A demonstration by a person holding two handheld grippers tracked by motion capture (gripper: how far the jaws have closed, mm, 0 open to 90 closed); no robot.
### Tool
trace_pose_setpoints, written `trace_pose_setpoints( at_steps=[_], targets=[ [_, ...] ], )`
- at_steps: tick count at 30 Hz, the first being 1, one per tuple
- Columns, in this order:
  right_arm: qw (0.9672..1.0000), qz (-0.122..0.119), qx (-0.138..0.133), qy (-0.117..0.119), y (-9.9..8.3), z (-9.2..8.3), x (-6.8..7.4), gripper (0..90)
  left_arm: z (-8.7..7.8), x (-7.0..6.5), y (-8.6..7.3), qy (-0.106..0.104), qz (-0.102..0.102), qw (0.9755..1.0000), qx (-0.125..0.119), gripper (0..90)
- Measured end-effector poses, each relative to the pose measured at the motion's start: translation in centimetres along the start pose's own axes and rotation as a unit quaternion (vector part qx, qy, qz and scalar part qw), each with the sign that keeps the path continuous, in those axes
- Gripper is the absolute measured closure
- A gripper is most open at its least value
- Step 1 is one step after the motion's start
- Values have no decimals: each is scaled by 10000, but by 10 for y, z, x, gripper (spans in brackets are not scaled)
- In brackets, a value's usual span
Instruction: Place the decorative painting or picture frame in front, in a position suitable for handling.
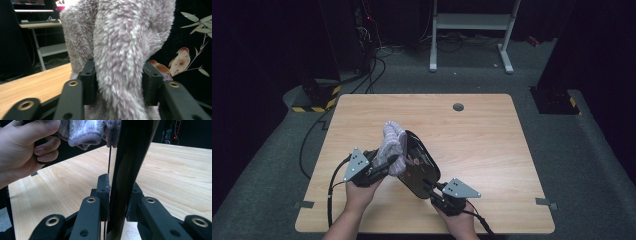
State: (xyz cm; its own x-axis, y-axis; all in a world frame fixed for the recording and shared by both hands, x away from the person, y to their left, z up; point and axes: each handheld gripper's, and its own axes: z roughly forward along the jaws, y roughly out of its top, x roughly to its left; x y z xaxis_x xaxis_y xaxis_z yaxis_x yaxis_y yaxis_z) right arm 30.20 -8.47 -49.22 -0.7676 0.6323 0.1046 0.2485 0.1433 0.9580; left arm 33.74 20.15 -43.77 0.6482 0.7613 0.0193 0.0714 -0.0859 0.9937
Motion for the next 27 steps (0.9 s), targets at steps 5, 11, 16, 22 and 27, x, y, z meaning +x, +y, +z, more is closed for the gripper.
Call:
trace_pose_setpoints(
  at_steps=[5,11,16,22,27],
  targets=[
    [10000,3,-8,-16,0,1,1,778,3,-3,5,-163,-133,9997,142,412],
    [10000,-2,55,-49,2,2,3,776,13,-6,6,0,-193,9992,346,363],
    [9999,-32,71,-71,2,2,3,775,14,-7,6,73,-172,9992,362,453],
    [9998,-127,114,-128,2,2,6,770,11,-17,11,45,40,9988,480,643],
    [9997,-199,126,-107,1,2,5,774,6,-34,17,-233,124,9990,370,672]
  ],
)
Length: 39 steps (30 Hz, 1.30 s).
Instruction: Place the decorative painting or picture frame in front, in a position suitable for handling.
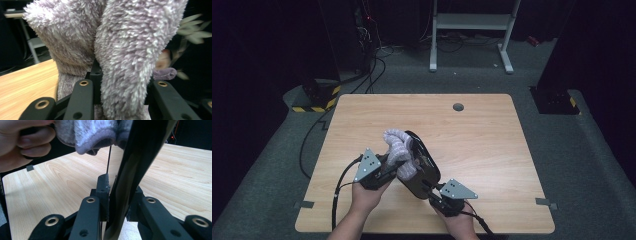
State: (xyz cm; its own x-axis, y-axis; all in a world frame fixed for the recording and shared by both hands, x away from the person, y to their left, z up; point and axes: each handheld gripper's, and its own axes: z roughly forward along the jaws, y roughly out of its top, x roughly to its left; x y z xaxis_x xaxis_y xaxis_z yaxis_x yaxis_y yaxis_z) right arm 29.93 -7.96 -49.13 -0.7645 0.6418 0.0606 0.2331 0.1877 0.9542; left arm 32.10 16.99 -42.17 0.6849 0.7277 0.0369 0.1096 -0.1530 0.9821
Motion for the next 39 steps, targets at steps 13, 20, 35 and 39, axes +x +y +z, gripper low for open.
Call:
trace_pose_setpoints(
  at_steps=[13,20,35,39],
  targets=[
    [10000,-54,38,60,0,2,3,771,-3,-5,12,53,209,9996,-203,677],
    [10000,-79,32,51,0,2,4,770,-5,28,13,590,-41,9981,-173,678],
    [10000,-76,48,17,0,3,5,772,-3,-3,32,141,-18,9988,-459,682],
    [9999,-89,61,-3,0,3,5,770,-2,-24,39,-2,229,9982,-552,681]
  ],
)
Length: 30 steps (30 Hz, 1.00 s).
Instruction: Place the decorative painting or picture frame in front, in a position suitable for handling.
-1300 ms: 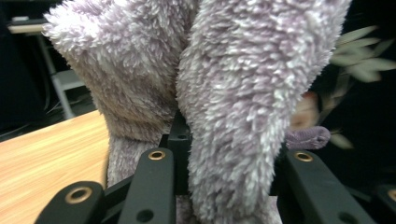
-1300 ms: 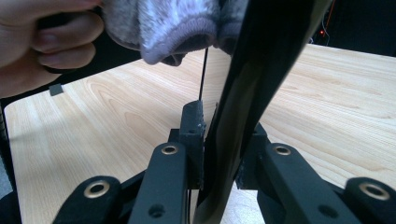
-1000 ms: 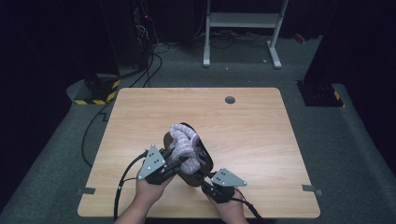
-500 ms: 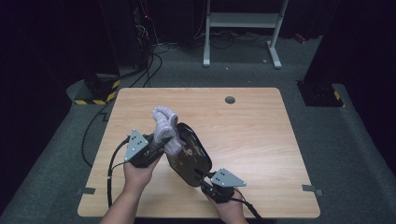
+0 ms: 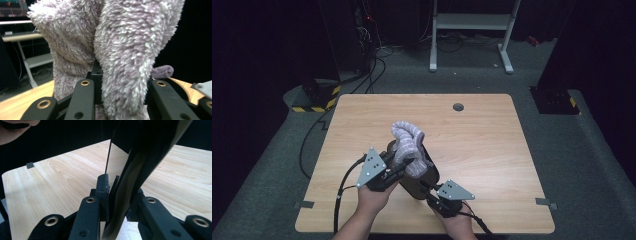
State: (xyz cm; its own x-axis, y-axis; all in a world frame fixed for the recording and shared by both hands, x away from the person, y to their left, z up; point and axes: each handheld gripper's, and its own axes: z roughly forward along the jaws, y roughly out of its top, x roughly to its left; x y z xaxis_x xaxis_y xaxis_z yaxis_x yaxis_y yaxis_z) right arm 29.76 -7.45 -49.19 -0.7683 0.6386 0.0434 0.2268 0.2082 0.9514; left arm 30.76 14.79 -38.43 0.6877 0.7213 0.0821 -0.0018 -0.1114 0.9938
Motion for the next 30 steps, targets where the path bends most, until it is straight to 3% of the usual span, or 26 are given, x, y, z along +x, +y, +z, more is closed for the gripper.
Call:
trace_pose_setpoints(
  at_steps=[4,8,11,15,18,22,25,30],
  targets=[
    [10000,5,-17,16,1,-1,-1,770,1,8,-2,59,-79,9999,-47,681],
    [10000,-21,-24,18,1,0,0,770,-3,26,-7,356,-156,9992,-17,681],
    [10000,-46,-34,7,1,0,1,770,-6,49,-14,700,-377,9968,112,680],
    [10000,-64,-49,25,1,0,1,771,-8,61,-19,842,-487,9951,172,680],
    [10000,-73,-60,21,1,0,1,771,-9,60,-20,843,-479,9951,178,680],
    [10000,-80,-57,12,1,0,1,771,-8,51,-17,693,-438,9966,117,680],
    [10000,-79,-54,-2,1,0,1,769,-6,32,-12,458,-315,9984,37,678],
    [9999,-80,-58,-14,0,0,1,769,-5,12,-7,227,-166,9996,-53,676]
  ],
)
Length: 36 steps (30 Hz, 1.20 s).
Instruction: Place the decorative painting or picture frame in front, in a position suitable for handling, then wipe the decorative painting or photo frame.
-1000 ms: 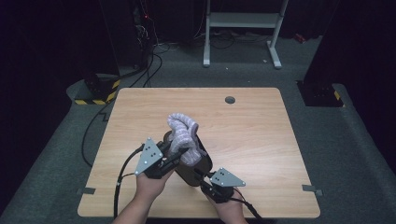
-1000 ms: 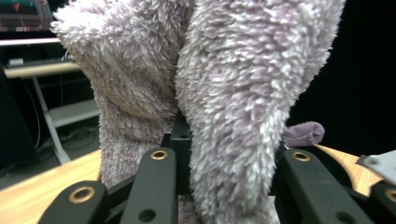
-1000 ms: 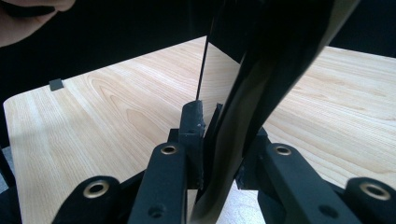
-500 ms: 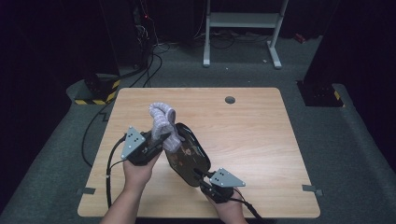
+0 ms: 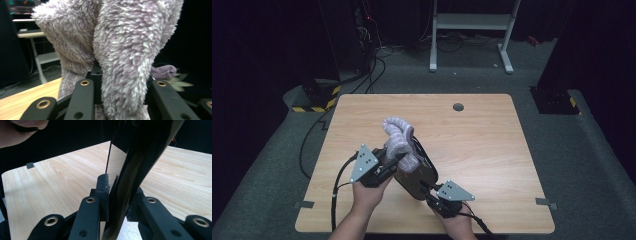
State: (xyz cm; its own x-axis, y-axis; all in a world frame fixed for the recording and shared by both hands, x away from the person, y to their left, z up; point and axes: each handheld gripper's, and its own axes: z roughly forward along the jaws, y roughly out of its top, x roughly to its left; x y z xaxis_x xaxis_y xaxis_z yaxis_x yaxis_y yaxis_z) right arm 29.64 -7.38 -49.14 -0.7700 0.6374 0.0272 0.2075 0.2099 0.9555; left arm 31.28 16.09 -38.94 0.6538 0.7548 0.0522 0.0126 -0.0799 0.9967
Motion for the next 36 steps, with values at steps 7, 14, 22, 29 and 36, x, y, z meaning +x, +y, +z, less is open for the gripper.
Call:
trace_pose_setpoints(
  at_steps=[7,14,22,29,36],
  targets=[
    [10000,-3,-6,8,-1,0,0,768,1,-27,8,-253,306,9992,-91,672],
    [10000,1,-8,34,0,0,-1,768,1,-1,3,41,176,9998,-100,672],
    [10000,-16,-27,46,0,1,-1,769,0,48,-15,674,-142,9972,292,673],
    [10000,-16,-39,58,0,1,0,770,-3,70,-46,893,-433,9928,676,673],
    [10000,-3,-51,38,0,1,0,770,-6,48,-42,593,-330,9963,519,673]
  ],
)
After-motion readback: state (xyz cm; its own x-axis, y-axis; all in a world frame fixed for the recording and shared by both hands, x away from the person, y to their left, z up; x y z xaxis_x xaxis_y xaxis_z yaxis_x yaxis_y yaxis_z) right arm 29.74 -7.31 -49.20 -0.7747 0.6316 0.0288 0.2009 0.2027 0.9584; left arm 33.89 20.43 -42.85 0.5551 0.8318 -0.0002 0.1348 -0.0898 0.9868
